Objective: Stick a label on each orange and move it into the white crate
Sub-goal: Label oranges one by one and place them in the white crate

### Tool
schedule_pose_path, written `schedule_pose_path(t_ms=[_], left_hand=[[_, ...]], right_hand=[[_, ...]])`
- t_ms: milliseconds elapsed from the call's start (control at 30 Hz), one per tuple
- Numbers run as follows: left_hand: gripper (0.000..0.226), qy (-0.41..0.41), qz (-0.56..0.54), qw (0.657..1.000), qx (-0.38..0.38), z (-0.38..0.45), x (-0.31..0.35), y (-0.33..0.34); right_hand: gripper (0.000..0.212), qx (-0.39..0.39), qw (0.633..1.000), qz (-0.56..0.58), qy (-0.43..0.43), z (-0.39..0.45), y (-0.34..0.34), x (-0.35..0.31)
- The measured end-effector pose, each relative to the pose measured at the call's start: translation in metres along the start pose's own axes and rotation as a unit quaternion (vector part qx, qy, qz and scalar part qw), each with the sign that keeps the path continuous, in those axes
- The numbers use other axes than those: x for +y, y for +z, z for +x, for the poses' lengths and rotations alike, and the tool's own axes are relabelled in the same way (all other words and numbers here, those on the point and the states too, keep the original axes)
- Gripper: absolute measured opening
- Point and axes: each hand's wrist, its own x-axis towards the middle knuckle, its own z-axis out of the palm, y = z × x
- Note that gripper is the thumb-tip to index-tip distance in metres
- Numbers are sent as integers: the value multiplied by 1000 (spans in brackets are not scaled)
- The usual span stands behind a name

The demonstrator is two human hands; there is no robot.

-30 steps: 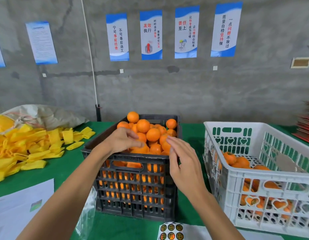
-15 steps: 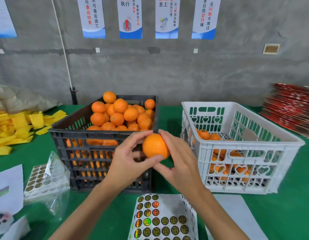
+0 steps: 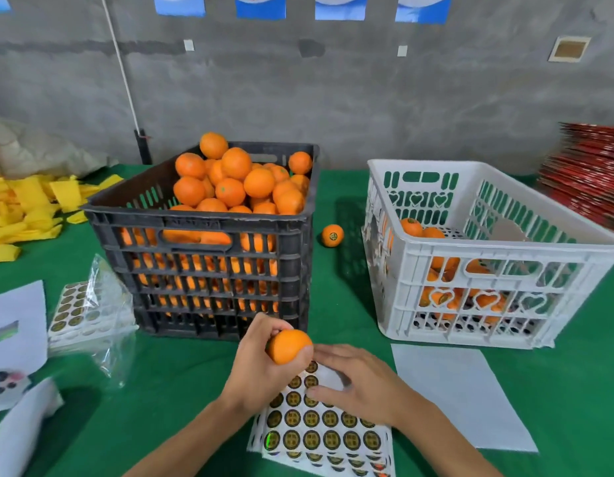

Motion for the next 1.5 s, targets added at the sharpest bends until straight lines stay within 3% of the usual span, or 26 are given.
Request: schedule_pose_path(t_ms=[100, 267, 433, 567, 967, 1133, 1333, 1500], left_hand=[[46, -39, -34, 999, 14, -4, -4, 5], [41, -30, -25, 999, -5, -6, -6, 9], [41, -67, -38, 997, -4, -4, -7, 9], [50, -98, -76, 992, 5, -3, -7, 8], [42, -84, -129, 988, 9, -5, -9, 4], [43, -97, -139, 985, 21, -6, -10, 4], [45, -107, -134, 985, 9, -4, -10, 5], [39, -61, -79, 995, -4, -1, -8, 7]], right_hand=[[82, 18, 997, -75, -2, -3, -1, 3], [73, 38, 990, -132, -28, -4, -5, -3], [60, 32, 988, -140, -50, -1, -12, -10], [76, 28, 997, -66, -38, -6, -4, -14], [65, 28, 995, -88, -33, -2, -2, -17], [39, 84, 995, -47, -27, -4, 2, -22], [24, 127, 992, 17, 6, -3, 9, -24], [14, 276, 930, 218, 108, 6, -1, -32]])
